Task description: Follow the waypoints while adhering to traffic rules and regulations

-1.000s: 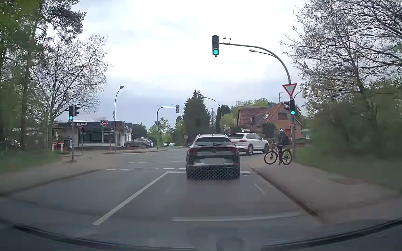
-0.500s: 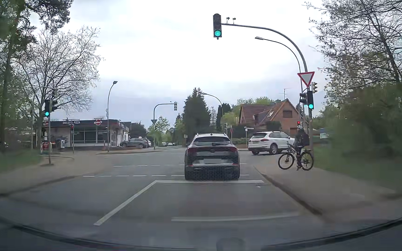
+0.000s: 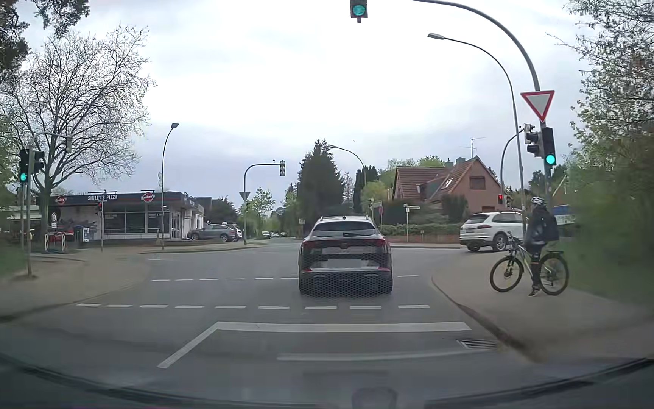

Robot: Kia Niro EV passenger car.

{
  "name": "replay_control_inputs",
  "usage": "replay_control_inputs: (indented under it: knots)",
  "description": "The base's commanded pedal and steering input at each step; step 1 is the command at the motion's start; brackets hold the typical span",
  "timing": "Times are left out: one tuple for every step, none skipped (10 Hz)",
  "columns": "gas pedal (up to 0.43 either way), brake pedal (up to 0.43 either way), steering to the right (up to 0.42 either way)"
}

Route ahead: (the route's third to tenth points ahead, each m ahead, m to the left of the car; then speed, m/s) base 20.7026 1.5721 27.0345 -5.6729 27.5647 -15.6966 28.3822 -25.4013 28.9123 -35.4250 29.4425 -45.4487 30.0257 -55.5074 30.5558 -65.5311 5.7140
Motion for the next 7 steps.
replay_control_inputs:
  knots:
    - [0.118, 0.0, -0.006]
    - [0.118, 0.0, -0.006]
    - [0.118, 0.0, -0.005]
    - [0.098, 0.0, -0.005]
    - [0.098, 0.0, -0.005]
    - [0.098, 0.0, -0.004]
    - [0.098, 0.0, -0.004]
